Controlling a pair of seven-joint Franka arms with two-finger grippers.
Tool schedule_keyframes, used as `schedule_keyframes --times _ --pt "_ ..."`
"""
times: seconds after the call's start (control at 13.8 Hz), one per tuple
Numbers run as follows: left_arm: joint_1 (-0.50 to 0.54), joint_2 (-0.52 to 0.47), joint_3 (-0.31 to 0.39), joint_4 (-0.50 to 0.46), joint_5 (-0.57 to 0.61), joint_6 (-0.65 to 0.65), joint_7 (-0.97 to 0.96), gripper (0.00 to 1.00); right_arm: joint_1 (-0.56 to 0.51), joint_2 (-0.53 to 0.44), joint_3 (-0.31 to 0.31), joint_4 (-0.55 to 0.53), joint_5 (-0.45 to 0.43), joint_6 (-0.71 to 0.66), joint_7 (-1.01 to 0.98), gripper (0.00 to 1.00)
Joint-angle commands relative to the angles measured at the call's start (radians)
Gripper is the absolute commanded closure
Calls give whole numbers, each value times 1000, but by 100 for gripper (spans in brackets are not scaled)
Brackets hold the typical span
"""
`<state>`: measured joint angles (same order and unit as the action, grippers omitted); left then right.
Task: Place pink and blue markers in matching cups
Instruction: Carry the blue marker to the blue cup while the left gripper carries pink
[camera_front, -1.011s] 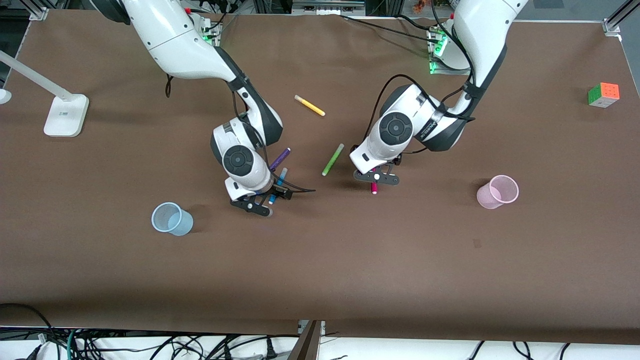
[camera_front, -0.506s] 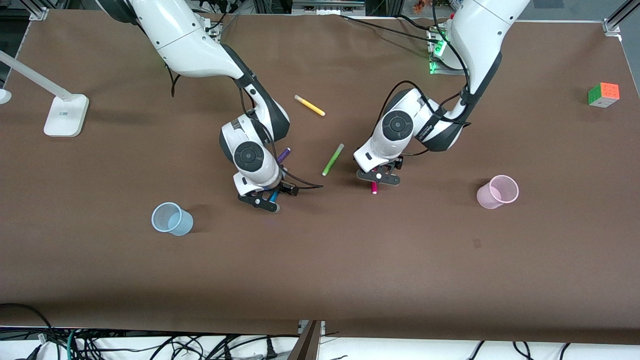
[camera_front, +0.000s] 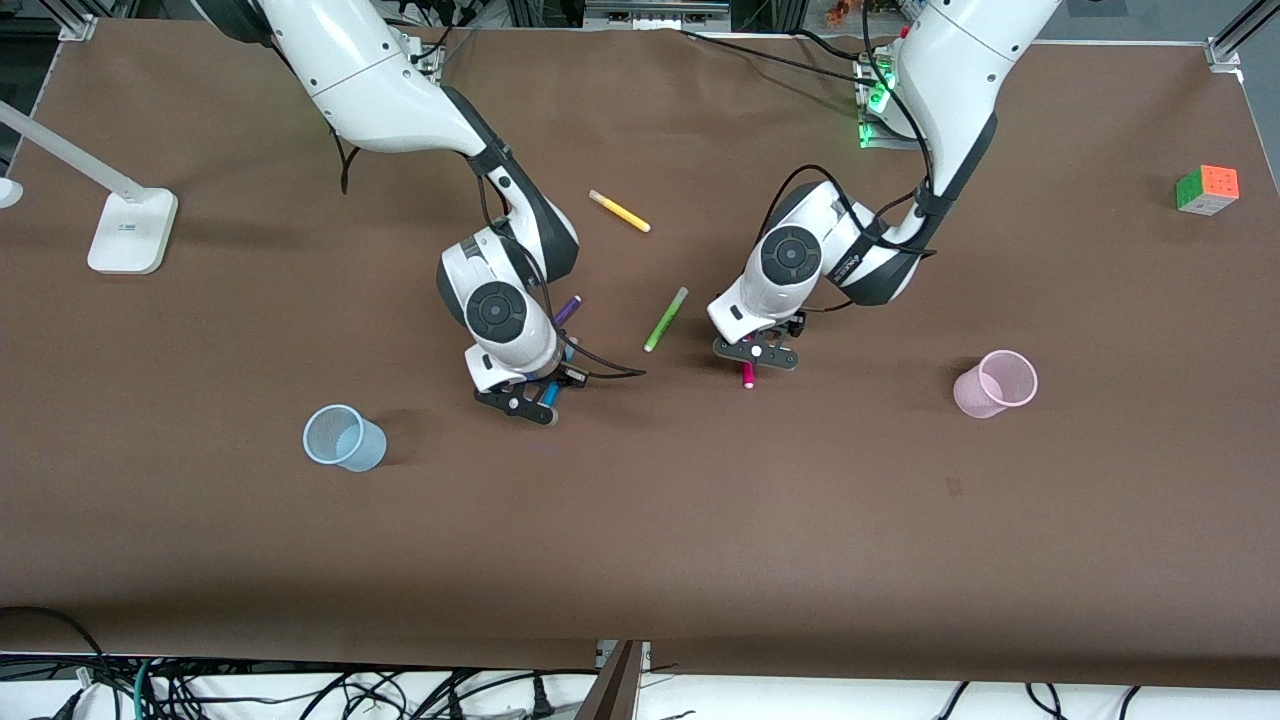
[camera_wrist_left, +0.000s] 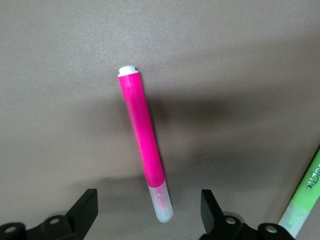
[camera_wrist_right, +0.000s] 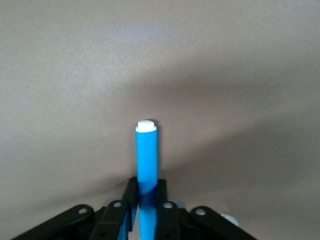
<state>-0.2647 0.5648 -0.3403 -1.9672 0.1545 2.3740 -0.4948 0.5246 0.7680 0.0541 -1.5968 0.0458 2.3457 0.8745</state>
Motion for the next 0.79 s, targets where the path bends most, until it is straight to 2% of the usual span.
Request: schedule_keyframes --times 0.0,0.22,0.29,0.36,0.43,0.72 --pt "-1 12 0 1 26 11 -10 67 -31 -25 -2 -3 -4 -15 -37 100" --pt "-1 38 1 7 33 28 -10 67 -84 -49 3 96 23 -199 -45 100" --pt "-1 37 0 5 46 28 -10 75 -104 -49 3 148 40 -279 -61 100" --pt "1 34 0 5 54 27 -10 91 -127 -50 3 193 60 -349 -81 100" --pt "1 32 0 7 56 27 -10 100 -152 -52 3 233 75 -414 -112 100" --pt "2 8 1 7 56 -13 -5 100 -271 -87 3 294 146 -580 -215 100"
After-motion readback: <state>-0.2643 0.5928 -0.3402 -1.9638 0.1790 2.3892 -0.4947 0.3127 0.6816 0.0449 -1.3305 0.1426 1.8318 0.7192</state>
